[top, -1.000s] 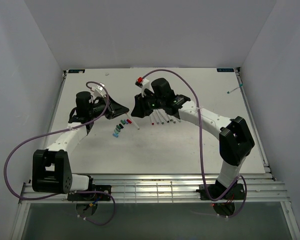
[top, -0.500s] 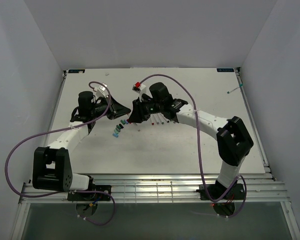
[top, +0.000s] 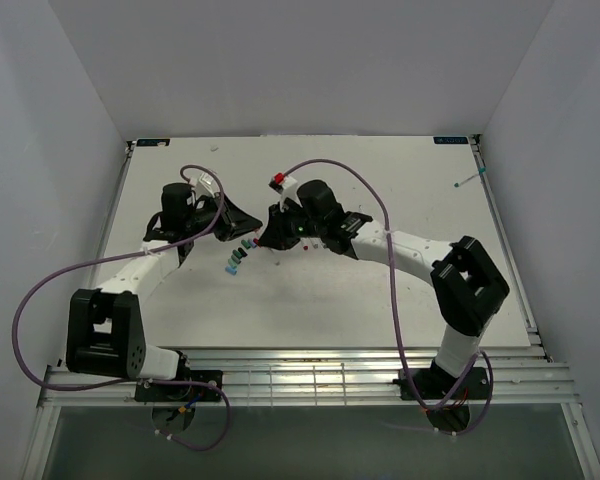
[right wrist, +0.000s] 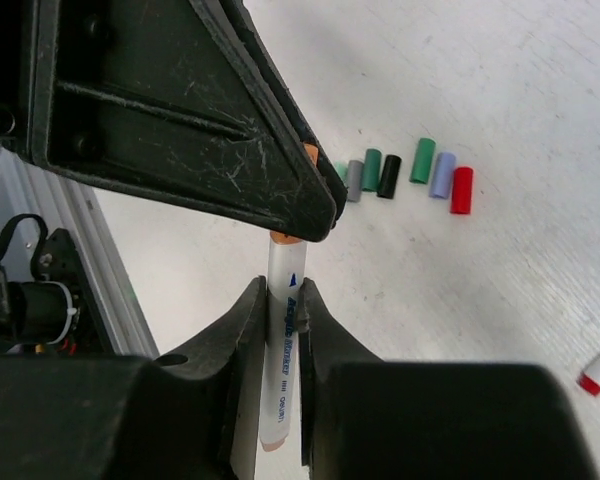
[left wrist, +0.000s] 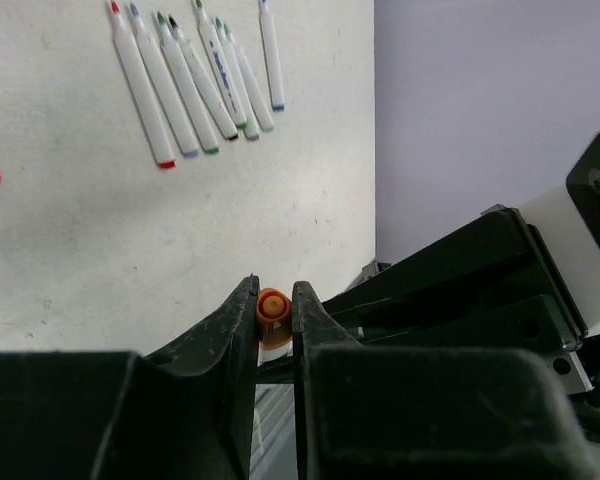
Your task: Open the pen caps
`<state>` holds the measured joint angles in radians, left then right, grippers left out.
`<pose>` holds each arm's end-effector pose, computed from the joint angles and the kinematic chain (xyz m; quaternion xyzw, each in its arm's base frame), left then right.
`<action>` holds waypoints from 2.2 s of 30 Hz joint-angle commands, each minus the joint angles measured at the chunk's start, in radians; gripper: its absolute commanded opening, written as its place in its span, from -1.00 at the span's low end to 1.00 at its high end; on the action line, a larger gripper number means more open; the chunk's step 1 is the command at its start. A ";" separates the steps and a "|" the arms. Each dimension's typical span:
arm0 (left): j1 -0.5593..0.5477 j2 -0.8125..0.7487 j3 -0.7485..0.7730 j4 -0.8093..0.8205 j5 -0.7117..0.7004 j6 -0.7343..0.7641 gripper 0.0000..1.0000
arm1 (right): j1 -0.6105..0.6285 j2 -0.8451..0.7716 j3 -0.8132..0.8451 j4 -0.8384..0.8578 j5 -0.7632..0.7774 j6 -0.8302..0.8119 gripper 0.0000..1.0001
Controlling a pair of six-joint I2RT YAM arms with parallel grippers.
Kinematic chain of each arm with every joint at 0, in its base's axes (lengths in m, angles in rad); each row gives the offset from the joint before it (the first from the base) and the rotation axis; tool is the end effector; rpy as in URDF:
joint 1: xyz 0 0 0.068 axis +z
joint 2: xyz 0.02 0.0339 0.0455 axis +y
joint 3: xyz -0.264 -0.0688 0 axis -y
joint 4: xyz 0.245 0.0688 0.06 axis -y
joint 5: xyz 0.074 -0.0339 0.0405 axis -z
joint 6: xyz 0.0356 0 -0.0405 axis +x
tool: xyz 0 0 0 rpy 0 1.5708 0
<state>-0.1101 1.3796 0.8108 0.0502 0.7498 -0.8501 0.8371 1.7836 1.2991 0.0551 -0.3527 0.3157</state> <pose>0.2910 -0.0566 0.2417 -0.1196 0.8167 -0.4967 0.2682 0.2709 0.3188 0.2658 -0.3051 0.7761 0.4136 0.3654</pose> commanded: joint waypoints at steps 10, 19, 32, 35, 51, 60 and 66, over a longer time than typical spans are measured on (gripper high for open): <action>0.109 0.136 0.153 0.269 -0.035 -0.073 -1.00 | 0.145 -0.277 -0.431 0.029 -0.042 0.134 -0.85; 0.109 0.053 0.128 0.074 -0.055 0.018 -1.00 | 0.053 -0.285 -0.288 -0.122 0.010 0.031 -0.85; 0.109 -0.240 -0.219 -0.251 -0.227 0.117 -1.00 | -0.442 -0.199 -0.098 -0.245 0.162 -0.104 -0.85; 0.109 -0.229 -0.254 -0.280 -0.237 0.125 -1.00 | -0.503 -0.176 -0.096 -0.245 0.191 -0.118 -0.85; 0.109 -0.094 -0.208 -0.389 -0.354 0.164 -0.80 | -0.632 0.049 -0.032 -0.256 0.221 -0.201 -0.85; 0.109 0.006 -0.209 -0.343 -0.348 0.129 -0.67 | -0.659 0.106 0.012 -0.253 0.176 -0.204 -0.85; 0.109 0.039 -0.191 -0.337 -0.362 0.115 -0.57 | -0.662 0.122 0.014 -0.244 0.166 -0.205 -0.85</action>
<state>-0.0021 1.4181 0.5835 -0.3073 0.4053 -0.7269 0.1783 1.8908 1.2808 -0.2089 -0.1658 0.1234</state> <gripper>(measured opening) 0.248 0.189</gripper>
